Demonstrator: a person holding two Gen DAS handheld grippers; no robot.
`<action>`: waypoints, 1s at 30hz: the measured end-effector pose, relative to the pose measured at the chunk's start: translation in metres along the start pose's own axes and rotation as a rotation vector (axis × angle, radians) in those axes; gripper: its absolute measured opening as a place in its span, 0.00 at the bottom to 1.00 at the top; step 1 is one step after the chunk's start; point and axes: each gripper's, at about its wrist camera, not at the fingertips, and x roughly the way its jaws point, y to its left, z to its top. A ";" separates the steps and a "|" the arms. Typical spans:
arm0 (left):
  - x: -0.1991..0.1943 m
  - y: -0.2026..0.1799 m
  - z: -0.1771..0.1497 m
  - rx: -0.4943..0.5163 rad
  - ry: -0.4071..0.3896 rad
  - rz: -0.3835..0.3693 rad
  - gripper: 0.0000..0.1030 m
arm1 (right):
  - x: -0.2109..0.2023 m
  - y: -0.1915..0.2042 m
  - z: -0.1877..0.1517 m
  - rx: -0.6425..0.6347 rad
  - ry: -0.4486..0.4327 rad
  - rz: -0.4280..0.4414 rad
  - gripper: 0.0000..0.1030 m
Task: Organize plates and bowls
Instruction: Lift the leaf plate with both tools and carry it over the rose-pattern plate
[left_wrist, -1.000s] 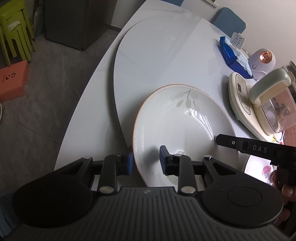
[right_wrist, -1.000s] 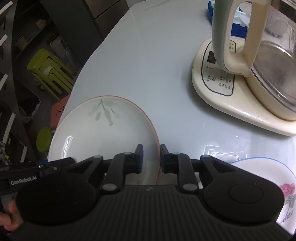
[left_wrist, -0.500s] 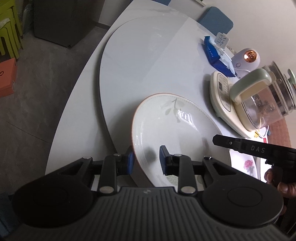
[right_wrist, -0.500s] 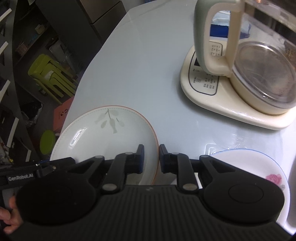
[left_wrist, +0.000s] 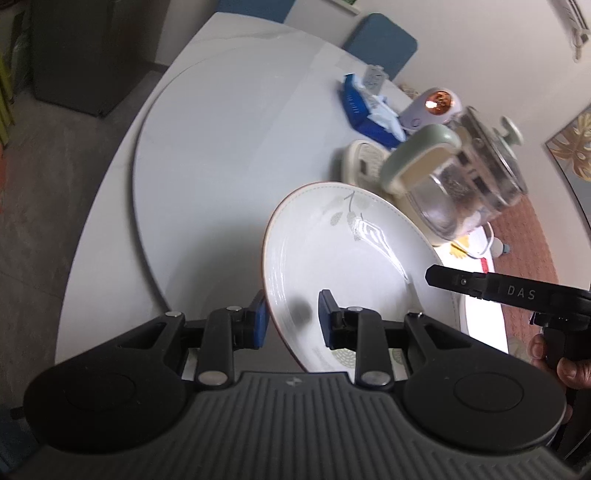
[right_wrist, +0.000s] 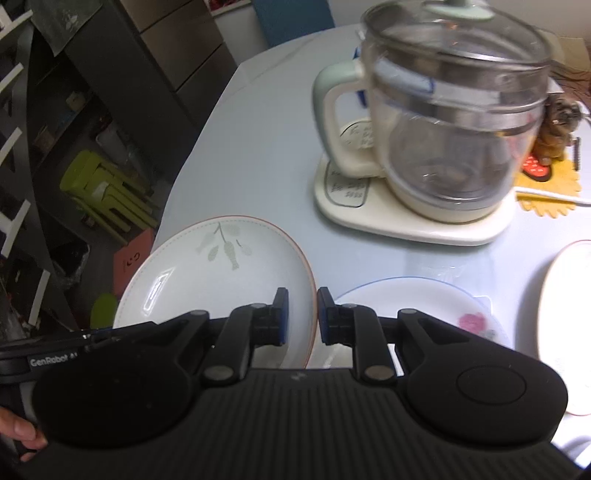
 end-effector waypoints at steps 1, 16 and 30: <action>0.000 -0.007 -0.002 0.010 -0.002 -0.002 0.32 | -0.007 -0.005 -0.002 0.004 -0.009 -0.005 0.19; 0.055 -0.079 -0.063 0.000 0.116 0.015 0.32 | -0.034 -0.079 -0.053 0.000 0.007 -0.080 0.19; 0.092 -0.119 -0.069 0.085 0.168 0.130 0.32 | -0.012 -0.126 -0.064 0.007 0.059 -0.034 0.19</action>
